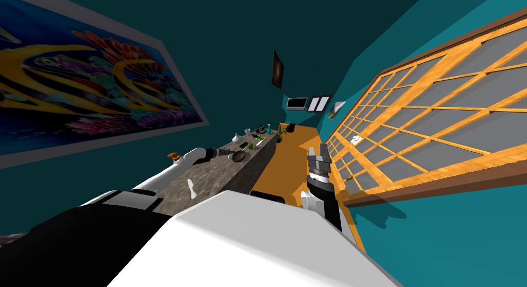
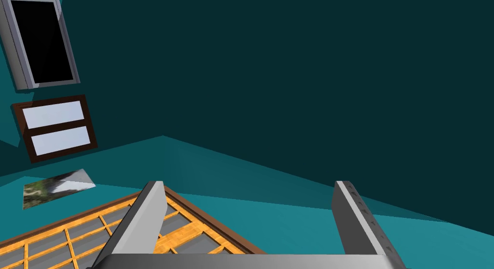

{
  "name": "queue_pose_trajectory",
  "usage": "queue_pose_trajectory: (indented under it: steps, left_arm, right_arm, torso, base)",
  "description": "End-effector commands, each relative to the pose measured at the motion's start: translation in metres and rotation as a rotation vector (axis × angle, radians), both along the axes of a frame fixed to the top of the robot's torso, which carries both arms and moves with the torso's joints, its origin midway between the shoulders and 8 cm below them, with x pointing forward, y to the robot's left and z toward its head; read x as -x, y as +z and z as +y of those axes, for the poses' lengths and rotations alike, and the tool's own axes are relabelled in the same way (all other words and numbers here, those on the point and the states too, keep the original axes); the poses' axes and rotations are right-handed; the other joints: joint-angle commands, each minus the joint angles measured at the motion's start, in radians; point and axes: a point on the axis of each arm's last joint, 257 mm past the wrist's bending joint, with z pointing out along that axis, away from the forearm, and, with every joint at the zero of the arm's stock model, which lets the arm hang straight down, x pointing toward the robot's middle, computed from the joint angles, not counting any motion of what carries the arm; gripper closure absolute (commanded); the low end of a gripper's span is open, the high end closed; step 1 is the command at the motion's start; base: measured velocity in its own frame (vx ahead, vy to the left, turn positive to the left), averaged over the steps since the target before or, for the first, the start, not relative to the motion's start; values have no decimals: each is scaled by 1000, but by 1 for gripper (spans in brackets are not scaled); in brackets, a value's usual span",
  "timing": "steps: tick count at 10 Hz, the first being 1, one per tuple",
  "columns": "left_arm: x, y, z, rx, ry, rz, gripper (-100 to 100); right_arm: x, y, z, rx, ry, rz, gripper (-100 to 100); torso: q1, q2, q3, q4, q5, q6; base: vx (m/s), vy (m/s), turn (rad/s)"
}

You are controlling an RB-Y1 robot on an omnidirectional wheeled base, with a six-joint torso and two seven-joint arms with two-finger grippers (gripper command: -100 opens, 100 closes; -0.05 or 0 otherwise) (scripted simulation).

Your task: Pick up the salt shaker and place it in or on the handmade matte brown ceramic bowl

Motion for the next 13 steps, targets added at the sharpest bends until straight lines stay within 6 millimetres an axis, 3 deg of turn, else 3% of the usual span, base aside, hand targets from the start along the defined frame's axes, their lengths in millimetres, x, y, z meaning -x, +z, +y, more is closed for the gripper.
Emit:
queue_pose_trajectory:
  steps: [1, 3, 5, 6, 8, 11, 12, 13]
  left_arm:
    - [3, -26, -14, 3, -41, 60, -100]
    - [-16, -10, -9, 7, -26, 32, -100]
    - [-33, 11, -16, 6, -42, -10, -100]
    - [-25, -21, -29, 5, -84, 64, -100]
    - [-31, -18, -23, 10, -69, 67, -100]
    - [-60, 18, -33, 8, -86, -3, -100]
    - [-53, -10, -49, 3, -136, 71, -100]
    - [-61, -2, -46, 7, -127, 63, -100]
  right_arm:
    - [0, 0, 0, 0, 0, 0, 0]
    - [0, 0, 0, 0, 0, 0, 0]
    - [0, 0, 0, 0, 0, 0, 0]
    - [0, 0, 0, 0, 0, 0, 0]
    - [0, 0, 0, 0, 0, 0, 0]
    - [0, 0, 0, 0, 0, 0, 0]
    - [0, 0, 0, 0, 0, 0, 0]
    - [0, 0, 0, 0, 0, 0, 0]
  torso:
    - [0, 0, 0, 0, 0, 0]
    - [-1, 2, 1, 0, 0, 0]
    - [-1, 1, 0, 0, 0, 0]
    - [0, 0, 0, 0, 0, 0]
    - [-1, 3, 2, 1, 0, -1]
    - [0, 0, 0, 0, 0, 0]
    - [0, -1, 0, 0, 0, 0]
    - [0, 2, 1, 0, 0, -1]
  base:
    - [-36, -12, 214]
    - [-36, -23, 69]
    - [-5, -3, -10]
    - [-41, -17, 157]
    - [-40, -23, 104]
    - [2, 2, -11]
    - [-39, -12, 204]
    - [-51, -28, 142]
